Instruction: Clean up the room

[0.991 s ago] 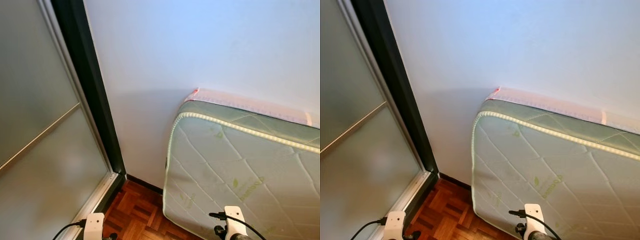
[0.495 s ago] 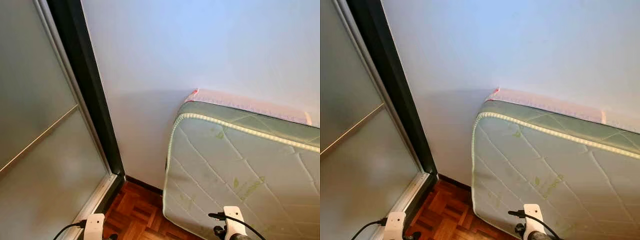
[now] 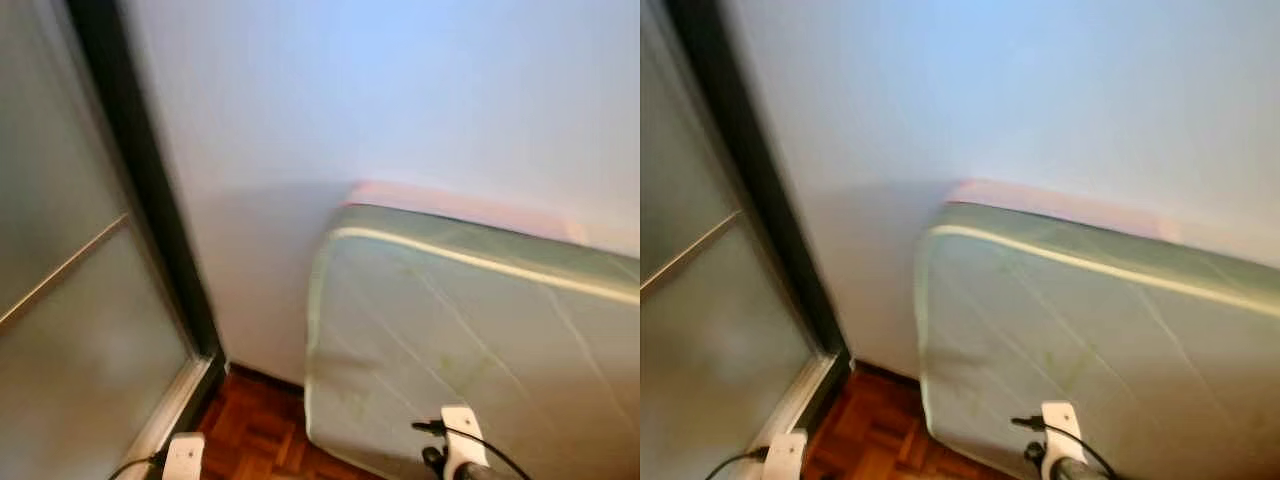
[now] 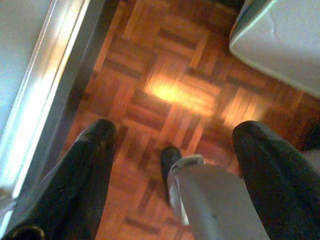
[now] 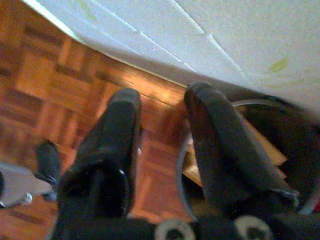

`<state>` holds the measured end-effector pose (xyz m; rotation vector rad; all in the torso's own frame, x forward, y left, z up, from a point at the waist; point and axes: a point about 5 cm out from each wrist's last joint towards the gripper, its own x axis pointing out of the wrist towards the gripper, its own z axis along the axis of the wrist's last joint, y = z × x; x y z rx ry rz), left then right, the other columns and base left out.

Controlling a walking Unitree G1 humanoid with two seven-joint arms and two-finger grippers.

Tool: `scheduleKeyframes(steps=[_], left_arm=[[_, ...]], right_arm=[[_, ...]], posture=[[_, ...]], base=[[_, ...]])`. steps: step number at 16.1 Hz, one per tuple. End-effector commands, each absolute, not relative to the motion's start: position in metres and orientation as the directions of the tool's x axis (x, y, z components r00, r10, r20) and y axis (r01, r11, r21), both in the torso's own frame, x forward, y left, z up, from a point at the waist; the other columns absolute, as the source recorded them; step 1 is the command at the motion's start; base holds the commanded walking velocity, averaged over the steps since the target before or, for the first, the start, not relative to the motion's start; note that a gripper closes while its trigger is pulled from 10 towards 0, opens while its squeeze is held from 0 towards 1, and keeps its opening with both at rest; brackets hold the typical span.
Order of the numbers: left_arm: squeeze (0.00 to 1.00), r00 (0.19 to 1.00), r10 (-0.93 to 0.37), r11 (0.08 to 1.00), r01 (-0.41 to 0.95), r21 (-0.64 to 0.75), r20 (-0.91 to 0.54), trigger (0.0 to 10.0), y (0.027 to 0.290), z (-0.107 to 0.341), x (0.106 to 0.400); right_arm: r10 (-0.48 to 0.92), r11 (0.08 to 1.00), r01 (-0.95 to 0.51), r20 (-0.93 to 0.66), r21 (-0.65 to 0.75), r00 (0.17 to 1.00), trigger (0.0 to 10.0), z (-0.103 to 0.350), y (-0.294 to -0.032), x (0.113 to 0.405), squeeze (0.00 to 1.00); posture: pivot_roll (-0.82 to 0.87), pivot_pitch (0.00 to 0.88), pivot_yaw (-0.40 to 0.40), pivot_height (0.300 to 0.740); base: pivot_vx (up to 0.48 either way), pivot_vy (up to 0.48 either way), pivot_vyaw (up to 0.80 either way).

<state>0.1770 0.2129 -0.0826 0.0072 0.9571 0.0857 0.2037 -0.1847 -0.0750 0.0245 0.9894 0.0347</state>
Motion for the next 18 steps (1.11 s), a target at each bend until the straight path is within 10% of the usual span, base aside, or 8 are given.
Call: scheduleKeyframes(steps=[1,18], left_arm=[[0.00,0.576,0.072,0.997,-0.065,0.042,-0.814,10.0,0.2111,-0.0820,0.1792],[0.00,0.583,0.071,0.997,-0.055,0.048,-0.810,10.0,0.2103,-0.0814,0.1804]], right_arm=[[0.025,1.000,-0.004,-0.853,0.027,0.522,10.0,-0.0790,-0.1896,0.1952,0.00],[0.028,1.000,-0.013,-0.854,0.025,0.520,10.0,-0.0786,-0.1904,0.1957,0.00]], posture=[[0.04,0.000,-0.024,0.740],[0.04,0.000,-0.028,0.740]], base=[[0.000,0.000,-0.63],[0.000,0.000,-0.63]])
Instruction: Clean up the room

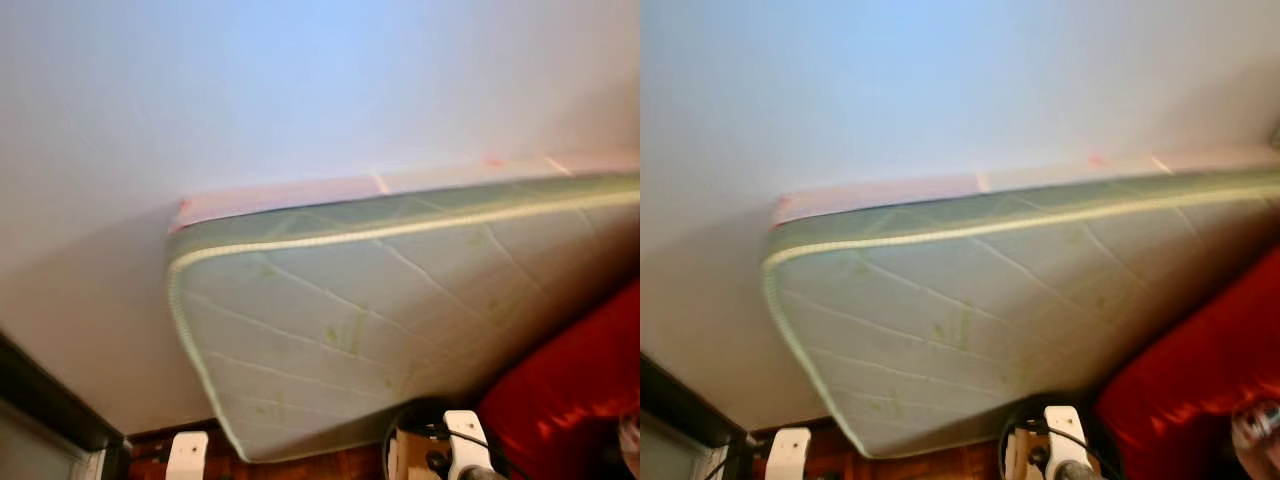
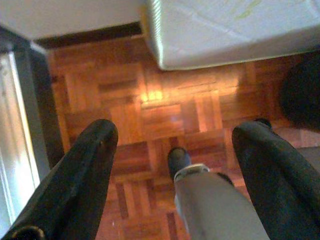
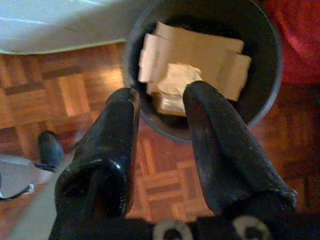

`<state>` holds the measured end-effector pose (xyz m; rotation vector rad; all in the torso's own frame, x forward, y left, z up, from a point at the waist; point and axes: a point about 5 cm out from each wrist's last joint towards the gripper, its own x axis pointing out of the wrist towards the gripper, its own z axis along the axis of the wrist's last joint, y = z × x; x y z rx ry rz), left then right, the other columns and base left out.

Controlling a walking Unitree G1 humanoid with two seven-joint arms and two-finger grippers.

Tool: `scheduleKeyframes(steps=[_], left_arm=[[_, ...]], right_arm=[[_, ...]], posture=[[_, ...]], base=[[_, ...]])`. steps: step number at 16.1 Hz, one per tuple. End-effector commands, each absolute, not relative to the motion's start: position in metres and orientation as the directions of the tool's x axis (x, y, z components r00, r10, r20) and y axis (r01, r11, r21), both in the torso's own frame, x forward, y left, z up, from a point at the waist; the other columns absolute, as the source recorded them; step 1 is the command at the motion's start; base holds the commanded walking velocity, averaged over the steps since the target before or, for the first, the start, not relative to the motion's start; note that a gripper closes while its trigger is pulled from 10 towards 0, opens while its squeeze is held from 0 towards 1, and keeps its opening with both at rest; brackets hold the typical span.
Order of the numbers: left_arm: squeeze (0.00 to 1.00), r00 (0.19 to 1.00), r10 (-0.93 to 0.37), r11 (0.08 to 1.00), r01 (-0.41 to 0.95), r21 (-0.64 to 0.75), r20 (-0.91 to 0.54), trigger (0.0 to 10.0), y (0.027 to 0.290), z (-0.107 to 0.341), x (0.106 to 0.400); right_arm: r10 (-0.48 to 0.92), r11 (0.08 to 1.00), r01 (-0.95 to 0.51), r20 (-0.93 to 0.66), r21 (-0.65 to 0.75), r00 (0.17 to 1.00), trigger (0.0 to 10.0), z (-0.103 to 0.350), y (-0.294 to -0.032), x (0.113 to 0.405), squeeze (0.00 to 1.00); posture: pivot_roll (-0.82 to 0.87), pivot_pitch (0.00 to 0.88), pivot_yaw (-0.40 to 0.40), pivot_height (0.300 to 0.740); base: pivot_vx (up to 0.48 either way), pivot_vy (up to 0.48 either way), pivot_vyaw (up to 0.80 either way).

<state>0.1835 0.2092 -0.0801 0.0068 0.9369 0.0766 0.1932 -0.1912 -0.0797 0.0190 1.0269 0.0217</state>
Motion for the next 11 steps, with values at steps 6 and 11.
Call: scheduleKeyframes(steps=[6,11], left_arm=[[0.00,0.587,0.072,0.997,-0.061,0.045,-0.807,10.0,0.2103,-0.0806,0.1822],[0.00,0.590,0.079,0.997,-0.065,0.050,-0.804,10.0,0.2100,-0.0807,0.1820]], right_arm=[[0.027,1.000,-0.010,-0.851,0.025,0.524,10.0,-0.0776,-0.1904,0.1976,0.00],[0.019,1.000,-0.004,-0.849,0.020,0.528,10.0,-0.0776,-0.1916,0.1974,0.00]], posture=[[0.03,0.000,-0.025,0.740],[0.03,0.000,-0.027,0.740]], base=[[0.000,0.000,-0.63],[0.000,0.000,-0.64]])
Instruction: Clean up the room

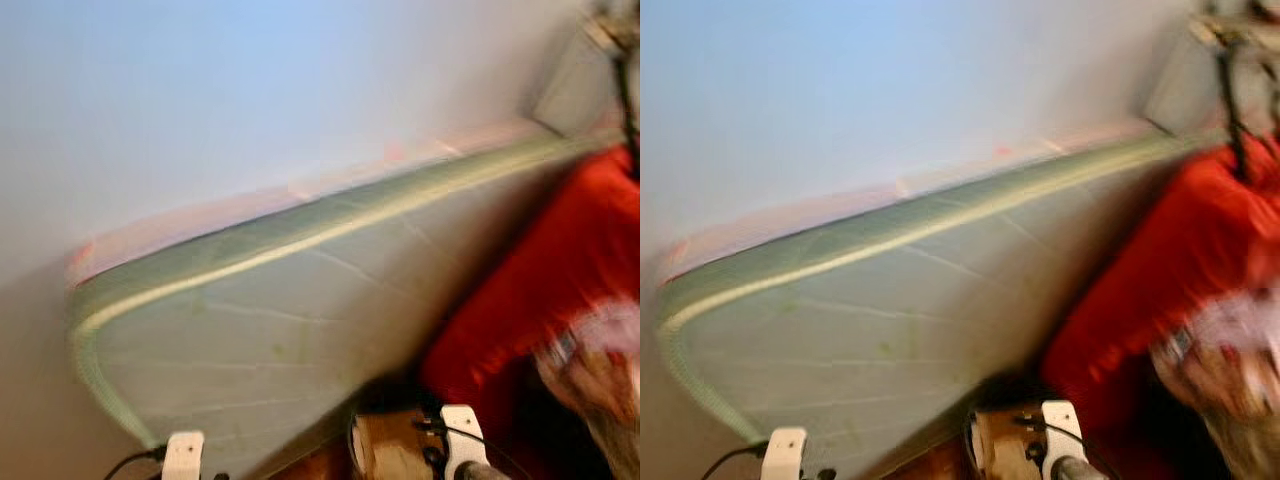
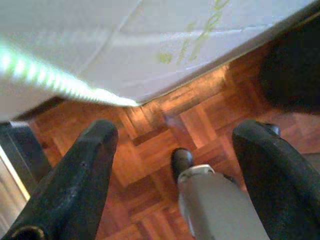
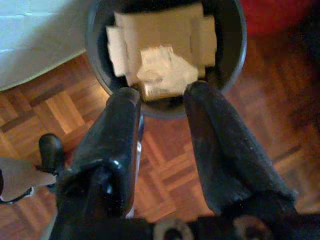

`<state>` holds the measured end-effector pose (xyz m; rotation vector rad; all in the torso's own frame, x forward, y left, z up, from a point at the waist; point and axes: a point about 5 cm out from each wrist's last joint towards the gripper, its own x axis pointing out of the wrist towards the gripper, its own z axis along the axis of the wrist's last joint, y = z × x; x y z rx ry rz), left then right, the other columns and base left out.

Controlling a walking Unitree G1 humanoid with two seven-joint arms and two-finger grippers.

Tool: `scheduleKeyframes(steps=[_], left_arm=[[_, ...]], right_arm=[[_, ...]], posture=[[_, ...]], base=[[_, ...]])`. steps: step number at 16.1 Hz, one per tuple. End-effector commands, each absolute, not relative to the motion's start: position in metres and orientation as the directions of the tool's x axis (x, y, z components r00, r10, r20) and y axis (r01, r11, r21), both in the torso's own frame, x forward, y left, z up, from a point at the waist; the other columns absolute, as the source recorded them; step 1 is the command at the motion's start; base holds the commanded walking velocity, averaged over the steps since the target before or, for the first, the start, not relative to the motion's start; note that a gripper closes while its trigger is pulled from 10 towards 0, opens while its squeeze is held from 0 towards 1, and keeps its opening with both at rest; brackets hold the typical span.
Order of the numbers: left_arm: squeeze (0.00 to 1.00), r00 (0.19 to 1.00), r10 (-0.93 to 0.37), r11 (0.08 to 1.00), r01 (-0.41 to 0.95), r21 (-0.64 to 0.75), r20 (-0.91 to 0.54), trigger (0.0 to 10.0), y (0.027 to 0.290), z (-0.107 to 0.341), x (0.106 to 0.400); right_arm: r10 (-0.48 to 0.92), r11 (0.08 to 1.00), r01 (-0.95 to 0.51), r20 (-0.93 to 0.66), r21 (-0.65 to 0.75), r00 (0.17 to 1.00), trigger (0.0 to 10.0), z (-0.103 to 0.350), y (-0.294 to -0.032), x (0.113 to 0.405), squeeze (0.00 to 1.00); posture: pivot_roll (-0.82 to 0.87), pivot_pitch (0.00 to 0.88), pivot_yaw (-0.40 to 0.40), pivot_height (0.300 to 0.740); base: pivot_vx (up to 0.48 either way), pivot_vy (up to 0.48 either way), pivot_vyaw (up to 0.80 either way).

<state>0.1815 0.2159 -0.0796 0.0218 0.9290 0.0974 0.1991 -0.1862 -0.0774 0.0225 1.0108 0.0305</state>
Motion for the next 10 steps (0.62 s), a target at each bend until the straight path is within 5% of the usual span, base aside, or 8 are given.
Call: scheduleKeyframes(steps=[1,10], left_arm=[[0.00,0.587,0.081,0.996,-0.068,0.050,-0.805,10.0,0.2102,-0.0809,0.1815],[0.00,0.583,0.084,0.996,-0.054,0.064,-0.808,10.0,0.2120,-0.0818,0.1789]], right_arm=[[0.016,1.000,0.003,-0.849,0.020,0.528,10.0,-0.0778,-0.1916,0.1970,0.00],[0.018,1.000,0.003,-0.852,0.023,0.523,10.0,-0.0795,-0.1897,0.1941,0.00]], posture=[[0.03,0.000,-0.026,0.740],[0.02,0.000,-0.005,0.740]], base=[[0.000,0.000,-0.64],[0.000,0.000,-0.63]])
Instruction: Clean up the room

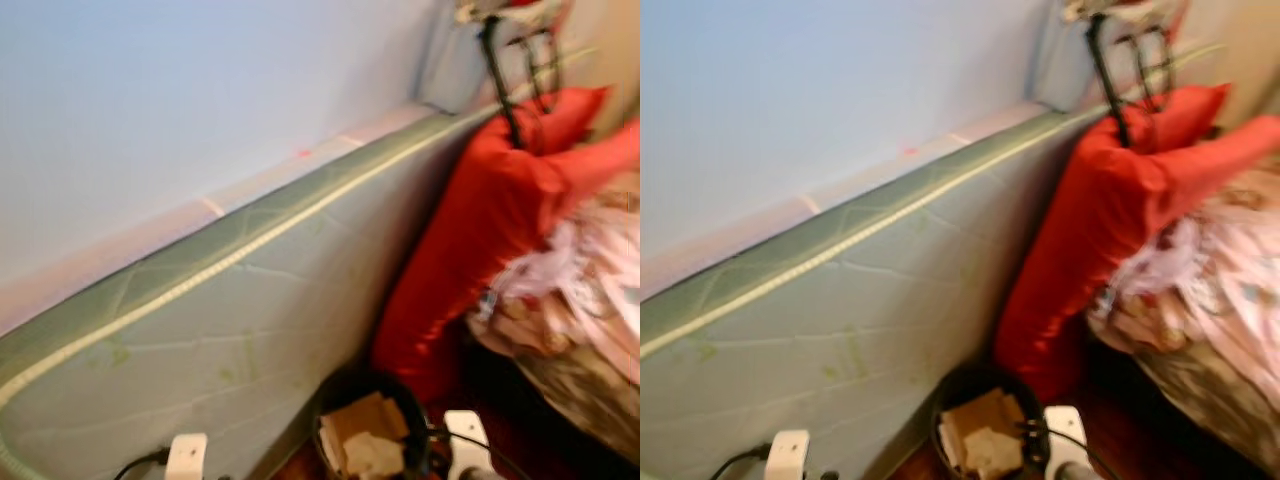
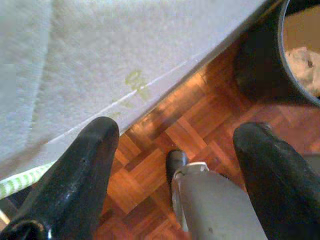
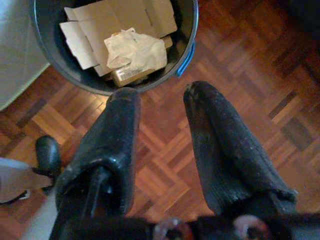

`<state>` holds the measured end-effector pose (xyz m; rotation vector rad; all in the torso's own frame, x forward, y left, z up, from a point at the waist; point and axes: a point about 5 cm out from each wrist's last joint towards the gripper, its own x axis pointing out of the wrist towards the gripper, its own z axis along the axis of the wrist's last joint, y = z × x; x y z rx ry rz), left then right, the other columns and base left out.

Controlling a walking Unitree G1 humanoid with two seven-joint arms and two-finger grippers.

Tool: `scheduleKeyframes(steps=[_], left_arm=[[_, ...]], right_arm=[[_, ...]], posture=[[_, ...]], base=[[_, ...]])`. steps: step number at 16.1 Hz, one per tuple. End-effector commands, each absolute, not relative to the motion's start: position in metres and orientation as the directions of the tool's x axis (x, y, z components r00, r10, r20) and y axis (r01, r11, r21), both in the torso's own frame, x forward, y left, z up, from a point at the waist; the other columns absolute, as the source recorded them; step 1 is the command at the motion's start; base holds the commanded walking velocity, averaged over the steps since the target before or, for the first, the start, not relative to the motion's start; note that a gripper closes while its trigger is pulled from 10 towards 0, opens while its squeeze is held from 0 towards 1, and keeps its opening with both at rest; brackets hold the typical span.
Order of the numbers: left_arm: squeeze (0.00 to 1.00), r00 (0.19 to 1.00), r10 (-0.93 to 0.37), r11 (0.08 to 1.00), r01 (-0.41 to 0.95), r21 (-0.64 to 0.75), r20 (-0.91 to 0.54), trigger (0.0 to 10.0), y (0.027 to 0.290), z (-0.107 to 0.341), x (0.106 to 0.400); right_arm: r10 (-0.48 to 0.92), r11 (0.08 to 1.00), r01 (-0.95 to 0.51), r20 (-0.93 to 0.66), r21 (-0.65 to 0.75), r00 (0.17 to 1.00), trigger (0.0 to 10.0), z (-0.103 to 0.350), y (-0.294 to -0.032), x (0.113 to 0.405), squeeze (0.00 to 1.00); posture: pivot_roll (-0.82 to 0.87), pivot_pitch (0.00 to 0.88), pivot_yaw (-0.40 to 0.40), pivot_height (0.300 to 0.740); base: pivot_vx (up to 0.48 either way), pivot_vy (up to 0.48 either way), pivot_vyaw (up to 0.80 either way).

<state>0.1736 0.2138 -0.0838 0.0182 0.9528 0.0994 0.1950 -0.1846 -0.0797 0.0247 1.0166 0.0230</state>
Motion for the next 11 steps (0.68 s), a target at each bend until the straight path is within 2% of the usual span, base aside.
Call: scheduleKeyframes(steps=[1,10,11], left_arm=[[0.00,0.583,0.084,0.996,-0.051,0.067,-0.808,10.0,0.2122,-0.0819,0.1785],[0.00,0.588,0.089,0.996,-0.055,0.070,-0.804,10.0,0.2130,-0.0814,0.1790],[0.00,0.588,0.089,0.996,-0.056,0.069,-0.804,10.0,0.2130,-0.0814,0.1790]], right_arm=[[0.017,1.000,0.004,-0.853,0.023,0.522,10.0,-0.0799,-0.1896,0.1935,0.00],[0.018,0.999,0.018,-0.847,0.033,0.531,10.0,-0.0797,-0.1888,0.1939,0.00],[0.020,0.999,0.027,-0.841,0.041,0.541,10.0,-0.0793,-0.1884,0.1945,0.00]], posture=[[0.02,0.000,-0.004,0.740],[0.03,0.000,-0.004,0.740],[0.03,0.000,-0.005,0.740]], base=[[0.000,0.000,-0.64],[0.000,0.000,-0.63],[0.000,0.000,0.00]])
